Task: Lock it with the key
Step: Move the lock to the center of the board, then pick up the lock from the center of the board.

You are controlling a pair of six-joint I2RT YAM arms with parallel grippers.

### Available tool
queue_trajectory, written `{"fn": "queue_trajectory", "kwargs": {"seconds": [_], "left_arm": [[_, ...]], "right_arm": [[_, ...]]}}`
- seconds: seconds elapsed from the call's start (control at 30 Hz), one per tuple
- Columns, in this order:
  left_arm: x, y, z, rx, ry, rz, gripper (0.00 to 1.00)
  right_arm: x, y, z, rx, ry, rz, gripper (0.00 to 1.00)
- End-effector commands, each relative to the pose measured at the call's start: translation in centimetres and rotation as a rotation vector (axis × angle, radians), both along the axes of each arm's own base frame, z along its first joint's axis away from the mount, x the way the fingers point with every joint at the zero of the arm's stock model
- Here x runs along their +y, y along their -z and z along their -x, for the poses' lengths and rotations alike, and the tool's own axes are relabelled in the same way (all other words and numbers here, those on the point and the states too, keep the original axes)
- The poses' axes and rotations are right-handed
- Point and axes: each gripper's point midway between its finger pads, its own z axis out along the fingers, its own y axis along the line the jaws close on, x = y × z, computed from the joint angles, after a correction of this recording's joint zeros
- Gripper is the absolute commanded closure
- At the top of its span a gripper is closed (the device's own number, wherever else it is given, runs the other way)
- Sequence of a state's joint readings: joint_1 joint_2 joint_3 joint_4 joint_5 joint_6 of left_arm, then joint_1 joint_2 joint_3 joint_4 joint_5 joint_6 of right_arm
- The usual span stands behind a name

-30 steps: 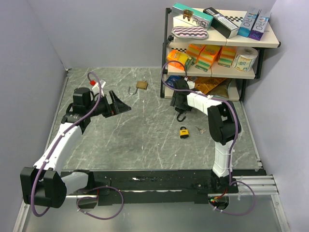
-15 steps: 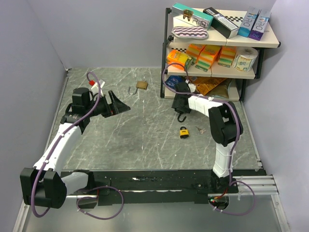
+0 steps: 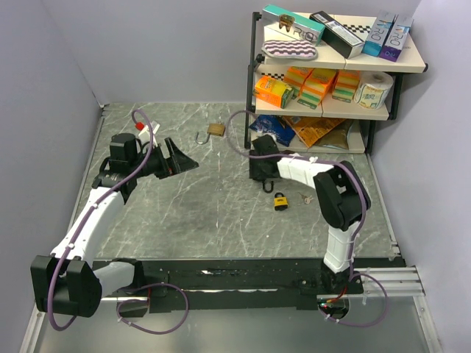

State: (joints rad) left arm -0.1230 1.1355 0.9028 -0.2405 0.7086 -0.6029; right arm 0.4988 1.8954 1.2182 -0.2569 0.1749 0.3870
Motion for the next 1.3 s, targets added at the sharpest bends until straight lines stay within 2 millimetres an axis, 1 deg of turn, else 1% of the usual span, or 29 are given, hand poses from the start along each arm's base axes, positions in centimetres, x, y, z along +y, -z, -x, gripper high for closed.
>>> {"fn": "queue_trajectory", "kwargs": {"seconds": [0.0, 0.03, 0.07, 0.13, 0.17, 0.2, 0.23, 0.27, 0.3, 0.33, 0.4, 0.43, 0.47, 0.5, 0.53, 0.6, 0.63, 0.67, 0.77, 0.93, 1.0, 1.17, 1.27], "left_arm": [[0.3, -0.9, 0.3, -0.054, -0.006, -0.005, 0.04], [0.3, -0.9, 0.4, -0.052, -0.008, -0.007, 0.04], [0.4, -0.8, 0.4, -0.055, -0.010, -0.010, 0.04], [0.7, -0.8, 0.4, -0.053, -0.019, -0.011, 0.04], [0.8, -0.5, 0.4, -0.045, -0.026, -0.012, 0.04], [1.0, -0.2, 0.4, -0.037, -0.037, -0.014, 0.04], [1.5, 0.0, 0.1, -0.028, -0.054, -0.014, 0.04], [1.9, 0.3, 0.1, -0.015, -0.067, -0.007, 0.04], [2.2, 0.5, -0.1, -0.005, -0.079, -0.001, 0.04], [3.0, 0.3, -0.3, -0.004, -0.106, 0.009, 0.04], [3.9, 0.4, -0.7, 0.006, -0.149, 0.041, 0.04], [5.2, 0.1, -1.1, -0.003, -0.195, 0.054, 0.04], [5.7, 0.4, -1.3, 0.011, -0.220, 0.068, 0.04], [6.2, 0.2, -1.5, 0.003, -0.238, 0.070, 0.04], [6.7, 0.4, -1.7, 0.010, -0.257, 0.070, 0.04], [7.2, 0.8, -1.7, 0.025, -0.271, 0.066, 0.04], [7.4, 0.9, -1.7, 0.032, -0.275, 0.065, 0.04], [7.5, 1.2, -1.7, 0.039, -0.279, 0.066, 0.04], [7.8, 1.3, -1.5, 0.037, -0.294, 0.072, 0.04], [8.2, 1.3, -1.5, 0.035, -0.308, 0.068, 0.04], [8.2, 1.3, -1.5, 0.037, -0.311, 0.068, 0.04], [8.3, 1.4, -1.5, 0.037, -0.316, 0.069, 0.04], [8.4, 1.5, -1.5, 0.038, -0.324, 0.064, 0.04]], "right_arm": [[5.6, -2.8, -0.2, -0.099, -0.262, -0.073, 0.66], [7.4, -2.8, 0.8, -0.084, -0.354, -0.102, 0.66], [8.4, -3.2, 1.0, -0.079, -0.401, -0.117, 0.65], [10.8, -3.0, 2.8, -0.056, -0.540, -0.125, 0.64], [12.1, -3.5, 3.5, -0.056, -0.606, -0.137, 0.63], [12.5, -3.6, 4.1, -0.055, -0.650, -0.128, 0.63], [13.0, -3.6, 4.6, -0.078, -0.736, -0.100, 0.62], [13.8, -3.8, 5.6, -0.089, -0.791, -0.085, 0.61], [14.0, -4.0, 5.9, -0.101, -0.823, -0.074, 0.59], [14.3, -4.1, 6.4, -0.117, -0.887, -0.056, 0.53], [14.5, -4.3, 6.6, -0.130, -0.917, -0.034, 0.47], [14.3, -4.0, 6.7, -0.121, -0.941, -0.013, 0.40], [14.6, -4.1, 6.6, -0.120, -0.959, -0.006, 0.36], [14.7, -4.0, 6.8, -0.109, -0.970, 0.000, 0.28], [14.5, -3.8, 6.8, -0.093, -0.969, 0.008, 0.24], [14.6, -3.6, 6.4, -0.091, -0.956, 0.034, 0.16], [14.6, -3.5, 6.3, -0.088, -0.947, 0.046, 0.14], [14.8, -3.4, 5.9, -0.093, -0.937, 0.055, 0.13], [15.3, -2.9, 5.8, -0.074, -0.910, 0.074, 0.11], [15.6, -2.0, 6.5, -0.028, -0.869, 0.093, 0.14], [15.6, -1.8, 7.0, -0.006, -0.848, 0.087, 0.14], [15.1, -0.2, 7.8, 0.051, -0.798, 0.104, 0.16], [14.8, 0.6, 7.7, 0.074, -0.779, 0.117, 0.18]]}}
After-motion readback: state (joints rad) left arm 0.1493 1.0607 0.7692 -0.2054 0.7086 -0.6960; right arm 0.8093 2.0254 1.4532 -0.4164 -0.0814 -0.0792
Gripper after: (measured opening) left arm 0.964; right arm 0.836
